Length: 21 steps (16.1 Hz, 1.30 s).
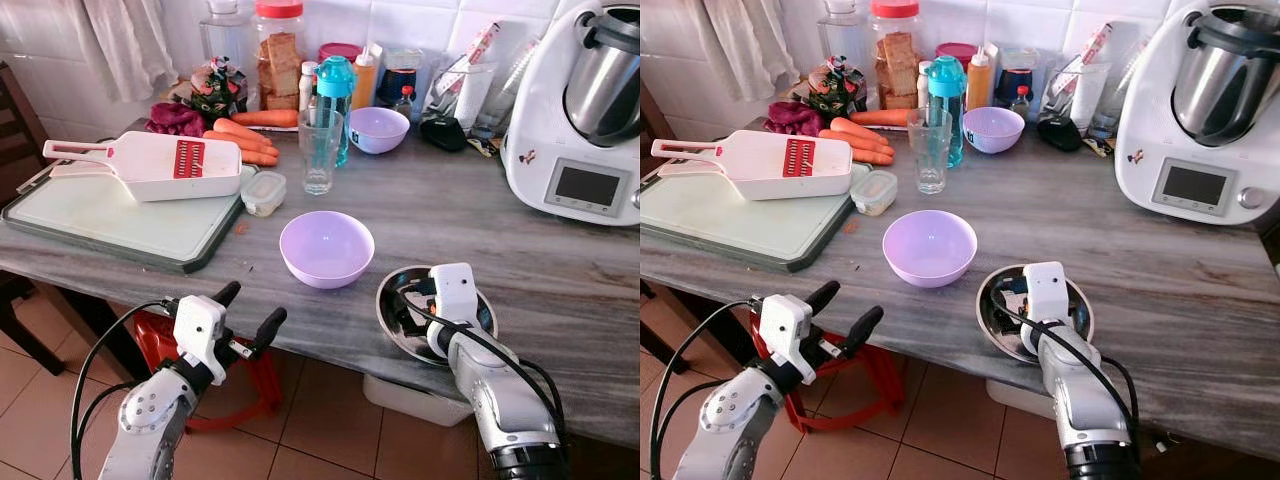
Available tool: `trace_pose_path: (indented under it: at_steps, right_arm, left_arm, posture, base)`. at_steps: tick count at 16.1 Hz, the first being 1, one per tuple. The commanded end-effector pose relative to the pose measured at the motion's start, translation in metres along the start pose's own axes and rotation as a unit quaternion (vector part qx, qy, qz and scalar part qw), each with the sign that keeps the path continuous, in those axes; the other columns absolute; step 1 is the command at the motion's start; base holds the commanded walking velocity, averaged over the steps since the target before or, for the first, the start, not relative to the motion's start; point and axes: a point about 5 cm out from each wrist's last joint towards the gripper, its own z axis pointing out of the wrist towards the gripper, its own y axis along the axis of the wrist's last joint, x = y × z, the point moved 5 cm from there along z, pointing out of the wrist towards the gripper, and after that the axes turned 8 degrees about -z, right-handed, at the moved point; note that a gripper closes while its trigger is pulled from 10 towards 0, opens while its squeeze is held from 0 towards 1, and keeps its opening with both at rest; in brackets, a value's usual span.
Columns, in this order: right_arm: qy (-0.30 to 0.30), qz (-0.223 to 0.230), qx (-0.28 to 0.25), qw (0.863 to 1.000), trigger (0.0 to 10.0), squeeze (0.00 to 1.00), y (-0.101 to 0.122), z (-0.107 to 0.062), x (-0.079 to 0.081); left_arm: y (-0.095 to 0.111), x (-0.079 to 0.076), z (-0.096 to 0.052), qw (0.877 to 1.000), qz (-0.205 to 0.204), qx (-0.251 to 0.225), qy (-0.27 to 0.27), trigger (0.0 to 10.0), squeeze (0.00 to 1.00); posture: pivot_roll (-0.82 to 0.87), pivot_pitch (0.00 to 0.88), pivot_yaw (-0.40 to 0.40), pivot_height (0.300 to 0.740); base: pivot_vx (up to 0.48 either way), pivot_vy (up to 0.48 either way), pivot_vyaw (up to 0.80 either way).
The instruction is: Setting the table
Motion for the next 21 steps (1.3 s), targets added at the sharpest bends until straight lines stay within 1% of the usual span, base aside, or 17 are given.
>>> trace_pose_path:
  at_steps: [1, 4, 6, 9, 13, 15, 17, 19, 20, 21]
  right_arm:
    - [-0.001, 0.005, -0.005, 1.000, 10.0, 0.34, 0.004, 0.003, 0.000]
    - [-0.002, 0.011, -0.011, 1.000, 10.0, 0.33, 0.005, 0.008, 0.003]
    - [0.002, 0.018, -0.015, 1.000, 10.0, 0.33, 0.006, 0.011, 0.008]
    - [0.005, 0.023, -0.023, 0.999, 10.0, 0.33, 0.010, 0.014, 0.012]
    - [0.009, 0.027, -0.027, 0.999, 10.0, 0.33, 0.010, 0.016, 0.015]
    - [0.003, 0.028, -0.033, 0.999, 10.0, 0.33, 0.010, 0.012, 0.012]
    - [-0.019, 0.028, -0.055, 0.998, 10.0, 0.33, 0.016, 0.002, -0.001]
    - [-0.025, 0.016, -0.074, 0.997, 10.0, 0.33, 0.023, -0.009, -0.007]
    - [-0.026, 0.016, -0.075, 0.997, 10.0, 0.33, 0.024, -0.011, -0.008]
    - [-0.034, 0.017, -0.081, 0.996, 10.0, 0.33, 0.025, -0.016, -0.013]
  left_arm:
    - [0.000, -0.003, -0.001, 1.000, 0.006, 0.006, -0.005, 10.0, 0.00]
    - [0.001, -0.003, -0.002, 1.000, 0.007, 0.007, -0.006, 10.0, 0.00]
    - [0.003, -0.002, -0.002, 1.000, 0.010, 0.007, -0.006, 10.0, 0.00]
    - [0.004, -0.002, -0.002, 1.000, 0.011, 0.007, -0.005, 10.0, 0.00]
    - [0.004, -0.003, -0.002, 1.000, 0.011, 0.009, -0.006, 10.0, 0.00]
    - [0.004, -0.003, -0.003, 1.000, 0.011, 0.009, -0.006, 10.0, 0.00]
    - [0.005, -0.001, -0.005, 1.000, 0.010, 0.009, -0.004, 10.0, 0.00]
    - [0.005, -0.002, -0.007, 1.000, 0.007, 0.009, -0.009, 10.0, 0.00]
    - [0.005, -0.002, -0.007, 1.000, 0.005, 0.009, -0.011, 10.0, 0.00]
    - [0.005, -0.001, -0.008, 1.000, 0.005, 0.009, -0.012, 10.0, 0.00]
  posture:
    - [0.01, 0.034, -0.010, 0.740]
    - [0.01, 0.037, -0.003, 0.740]
    - [0.02, 0.039, 0.000, 0.740]
    - [0.02, 0.040, 0.002, 0.740]
    - [0.02, 0.039, 0.001, 0.740]
    - [0.02, 0.038, 0.000, 0.740]
    - [0.02, 0.037, -0.001, 0.740]
    - [0.01, 0.036, -0.004, 0.740]
    - [0.01, 0.036, -0.004, 0.740]
    - [0.01, 0.034, -0.005, 0.740]
  base:
    - [0.000, 0.000, 0.00]
    - [0.000, 0.000, 0.00]
    - [0.000, 0.000, 0.00]
    - [0.000, 0.000, 0.00]
    - [0.000, 0.000, 0.00]
    - [0.000, 0.000, 0.00]
    - [0.000, 0.000, 0.00]
    - [0.000, 0.000, 0.00]
    - [0.000, 0.000, 0.00]
    - [0.000, 0.000, 0.00]
